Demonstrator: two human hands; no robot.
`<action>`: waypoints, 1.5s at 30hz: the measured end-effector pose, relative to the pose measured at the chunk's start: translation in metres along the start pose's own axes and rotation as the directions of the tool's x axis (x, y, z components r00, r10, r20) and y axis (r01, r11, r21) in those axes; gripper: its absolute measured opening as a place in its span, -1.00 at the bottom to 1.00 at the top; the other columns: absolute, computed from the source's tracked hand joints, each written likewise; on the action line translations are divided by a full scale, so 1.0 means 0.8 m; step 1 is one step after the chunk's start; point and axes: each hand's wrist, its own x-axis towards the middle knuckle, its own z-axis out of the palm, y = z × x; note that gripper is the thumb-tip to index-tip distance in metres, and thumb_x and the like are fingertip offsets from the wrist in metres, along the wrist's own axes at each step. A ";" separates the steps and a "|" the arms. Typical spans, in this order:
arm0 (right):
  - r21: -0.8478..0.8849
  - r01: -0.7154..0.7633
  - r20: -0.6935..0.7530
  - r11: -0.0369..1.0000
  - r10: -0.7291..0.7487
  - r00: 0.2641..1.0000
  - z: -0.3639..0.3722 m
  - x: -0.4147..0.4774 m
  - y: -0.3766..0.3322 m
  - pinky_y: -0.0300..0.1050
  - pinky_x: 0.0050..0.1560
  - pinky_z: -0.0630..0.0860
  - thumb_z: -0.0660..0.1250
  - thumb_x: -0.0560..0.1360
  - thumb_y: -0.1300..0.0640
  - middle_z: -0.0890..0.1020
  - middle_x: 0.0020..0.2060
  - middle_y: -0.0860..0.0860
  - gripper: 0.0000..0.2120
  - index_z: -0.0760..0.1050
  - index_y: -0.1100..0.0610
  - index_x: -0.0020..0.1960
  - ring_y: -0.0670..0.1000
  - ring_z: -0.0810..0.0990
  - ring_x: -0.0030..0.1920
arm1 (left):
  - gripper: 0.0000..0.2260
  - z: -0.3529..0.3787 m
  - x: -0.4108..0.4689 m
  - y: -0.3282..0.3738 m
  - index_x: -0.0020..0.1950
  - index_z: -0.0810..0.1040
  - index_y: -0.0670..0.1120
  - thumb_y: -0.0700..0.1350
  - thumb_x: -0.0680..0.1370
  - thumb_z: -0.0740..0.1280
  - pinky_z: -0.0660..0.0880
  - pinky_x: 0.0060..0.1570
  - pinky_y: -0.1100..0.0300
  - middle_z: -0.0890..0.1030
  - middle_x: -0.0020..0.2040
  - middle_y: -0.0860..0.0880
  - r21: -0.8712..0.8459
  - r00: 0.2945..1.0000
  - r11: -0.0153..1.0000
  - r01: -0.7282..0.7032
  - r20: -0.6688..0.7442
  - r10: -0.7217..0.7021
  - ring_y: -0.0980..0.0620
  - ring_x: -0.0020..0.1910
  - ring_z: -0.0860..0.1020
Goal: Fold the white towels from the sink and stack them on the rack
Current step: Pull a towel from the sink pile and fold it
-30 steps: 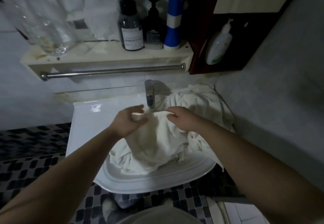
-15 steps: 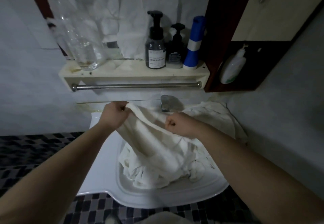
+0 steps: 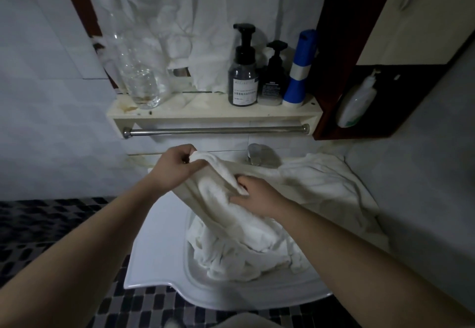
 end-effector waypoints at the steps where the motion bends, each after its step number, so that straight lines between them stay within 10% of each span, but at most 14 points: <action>1: 0.001 0.010 -0.027 1.000 -0.010 1.000 0.002 0.004 -0.004 -0.27 -0.25 0.39 0.37 0.50 -0.14 0.55 -0.16 -0.23 -0.86 0.48 -0.12 -0.04 -0.21 0.48 -0.19 | -0.79 -0.002 0.000 0.000 -0.25 0.54 -0.06 0.05 0.39 0.46 0.35 -0.35 0.37 0.51 -0.38 0.13 -0.023 1.000 1.000 -0.009 0.016 0.009 0.19 -0.38 0.45; 5: -0.020 -0.014 -0.086 1.000 0.012 0.996 -0.004 0.010 0.000 -0.13 -0.36 0.36 0.27 0.60 0.05 0.50 -0.35 -0.16 -0.74 0.39 -0.17 -0.24 -0.14 0.48 -0.33 | -0.85 -0.024 0.000 -0.011 -0.25 0.55 0.00 0.00 0.39 0.47 0.40 -0.35 0.34 0.55 -0.38 0.13 0.002 1.000 1.000 0.009 0.001 -0.009 0.19 -0.37 0.49; 9: -0.023 -0.094 -0.105 0.995 0.091 0.990 -0.027 0.011 0.020 -0.09 -0.14 0.44 0.17 0.66 0.10 0.62 0.02 0.02 -0.80 0.47 0.06 0.25 0.08 0.58 -0.04 | -0.87 -0.041 -0.006 -0.037 -0.22 0.57 0.01 -0.10 0.44 0.50 0.44 -0.27 0.17 0.60 -0.34 0.08 0.144 0.988 0.979 0.141 -0.076 -0.132 0.02 -0.27 0.59; 12: 0.083 -0.095 -0.193 0.992 0.110 0.975 -0.041 0.020 0.008 -0.10 -0.18 0.41 0.15 0.65 0.18 0.60 -0.06 0.03 -0.88 0.46 0.07 0.10 0.07 0.54 -0.12 | -0.83 -0.028 -0.011 -0.039 -0.13 0.57 0.07 -0.11 0.41 0.53 0.46 -0.18 0.16 0.64 -0.16 0.07 0.192 0.982 0.967 0.169 -0.114 -0.149 -0.04 -0.12 0.63; 17: 0.103 0.084 -0.298 0.991 -0.050 0.953 -0.069 0.028 -0.064 -0.52 -0.30 0.33 0.24 0.60 0.17 0.52 -0.30 -0.23 -0.85 0.50 -0.06 0.00 -0.35 0.51 -0.26 | -0.40 0.007 -0.002 0.004 0.40 0.48 0.16 0.10 0.39 0.57 0.45 0.11 0.23 0.54 0.21 0.23 0.261 0.999 0.965 -0.035 0.009 0.034 0.18 0.03 0.56; 21: 0.033 0.199 -0.254 0.980 -0.184 0.949 -0.084 0.031 -0.107 -0.37 -0.30 0.35 0.24 0.59 0.07 0.63 -0.10 -0.15 -0.86 0.48 -0.14 0.09 -0.21 0.49 -0.20 | -0.88 0.033 0.017 0.032 -0.15 0.59 0.15 -0.05 0.48 0.50 0.38 -0.22 0.28 0.61 -0.29 0.18 0.242 0.976 0.946 -0.214 0.093 0.197 0.38 -0.25 0.54; 27: -0.436 0.056 0.021 0.898 -0.053 0.998 -0.087 0.031 -0.060 -0.01 -0.08 0.51 0.28 0.57 0.11 0.58 0.08 0.16 -0.79 0.50 0.13 0.18 0.20 0.58 0.01 | -0.91 0.012 0.032 -0.004 -0.10 0.71 0.09 -0.08 0.54 0.43 0.37 -0.20 0.49 0.64 -0.25 0.25 0.334 0.992 0.934 -0.124 0.063 0.109 0.28 -0.19 0.57; 39: -0.263 -0.327 -0.180 0.908 0.287 0.941 -0.099 -0.002 0.026 -0.08 0.07 0.51 0.22 0.57 0.20 0.63 0.12 0.13 -0.75 0.56 0.13 0.19 0.17 0.59 0.12 | -0.71 -0.015 0.042 -0.087 0.27 0.62 0.04 -0.07 0.54 0.39 0.57 0.09 0.03 0.69 0.13 -0.11 0.364 0.942 0.874 0.323 -0.211 -0.260 -0.14 0.04 0.63; 45: -0.308 -0.184 -0.287 0.933 0.093 0.953 -0.095 0.005 -0.014 -0.02 -0.06 0.51 0.21 0.60 0.05 0.64 0.06 0.09 -0.81 0.50 0.05 0.17 0.19 0.61 0.02 | -0.21 0.036 0.038 -0.020 0.51 0.34 0.17 0.10 0.34 0.61 0.43 0.09 0.23 0.58 0.30 0.11 0.302 0.996 0.951 -0.062 0.076 0.041 0.03 0.06 0.63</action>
